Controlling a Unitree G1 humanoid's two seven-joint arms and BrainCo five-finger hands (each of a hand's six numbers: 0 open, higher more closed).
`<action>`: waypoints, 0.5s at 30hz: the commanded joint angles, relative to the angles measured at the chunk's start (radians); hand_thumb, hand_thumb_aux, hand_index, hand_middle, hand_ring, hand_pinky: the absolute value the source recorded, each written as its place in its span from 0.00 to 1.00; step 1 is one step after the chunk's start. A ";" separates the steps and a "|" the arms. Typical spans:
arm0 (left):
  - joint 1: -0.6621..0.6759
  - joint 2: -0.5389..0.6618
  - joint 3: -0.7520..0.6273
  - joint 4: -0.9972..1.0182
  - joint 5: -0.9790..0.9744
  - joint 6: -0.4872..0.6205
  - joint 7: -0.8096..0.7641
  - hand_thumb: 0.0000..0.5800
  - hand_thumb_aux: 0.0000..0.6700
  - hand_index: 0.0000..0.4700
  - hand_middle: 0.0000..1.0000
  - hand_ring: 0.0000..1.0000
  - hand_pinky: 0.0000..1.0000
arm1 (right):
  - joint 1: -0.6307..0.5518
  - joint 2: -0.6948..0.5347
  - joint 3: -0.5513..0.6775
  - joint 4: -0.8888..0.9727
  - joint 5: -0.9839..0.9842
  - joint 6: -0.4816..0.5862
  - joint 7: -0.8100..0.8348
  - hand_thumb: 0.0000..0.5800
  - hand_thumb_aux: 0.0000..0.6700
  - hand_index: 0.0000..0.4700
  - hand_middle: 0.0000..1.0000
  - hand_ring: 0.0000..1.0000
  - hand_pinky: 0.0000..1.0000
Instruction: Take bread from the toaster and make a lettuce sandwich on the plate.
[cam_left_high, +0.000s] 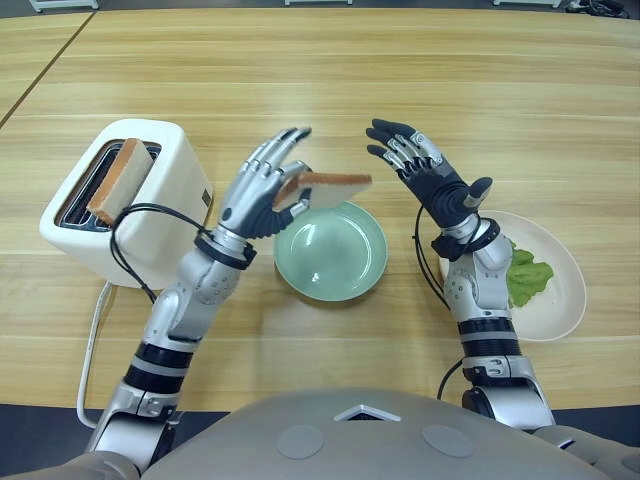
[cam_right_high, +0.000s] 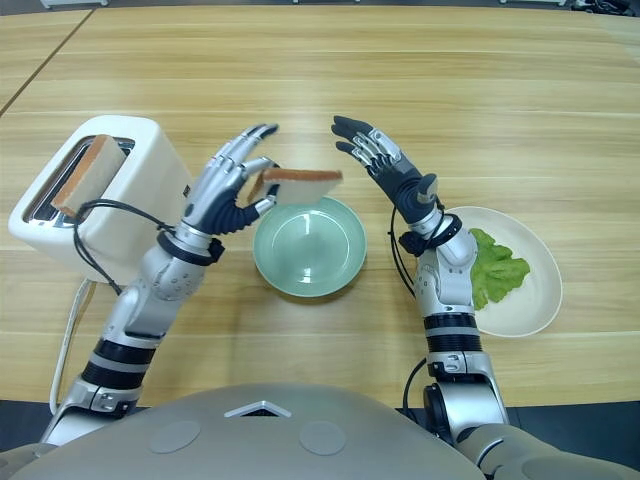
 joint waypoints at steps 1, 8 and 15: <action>-0.039 0.020 -0.088 0.083 0.162 -0.014 0.101 1.00 1.00 1.00 0.00 0.00 0.00 | -0.004 -0.005 0.000 -0.011 -0.004 0.002 0.004 0.00 0.00 0.00 0.00 0.00 0.00; -0.036 0.073 -0.216 0.115 0.389 0.019 0.214 1.00 1.00 1.00 0.00 0.00 0.00 | 0.011 -0.008 0.003 -0.035 -0.002 0.010 0.003 0.00 0.00 0.00 0.00 0.00 0.00; 0.069 0.116 -0.255 0.047 0.418 0.076 0.182 1.00 1.00 1.00 0.00 0.00 0.00 | 0.021 -0.011 0.004 -0.061 -0.001 0.022 0.000 0.00 0.00 0.00 0.00 0.00 0.00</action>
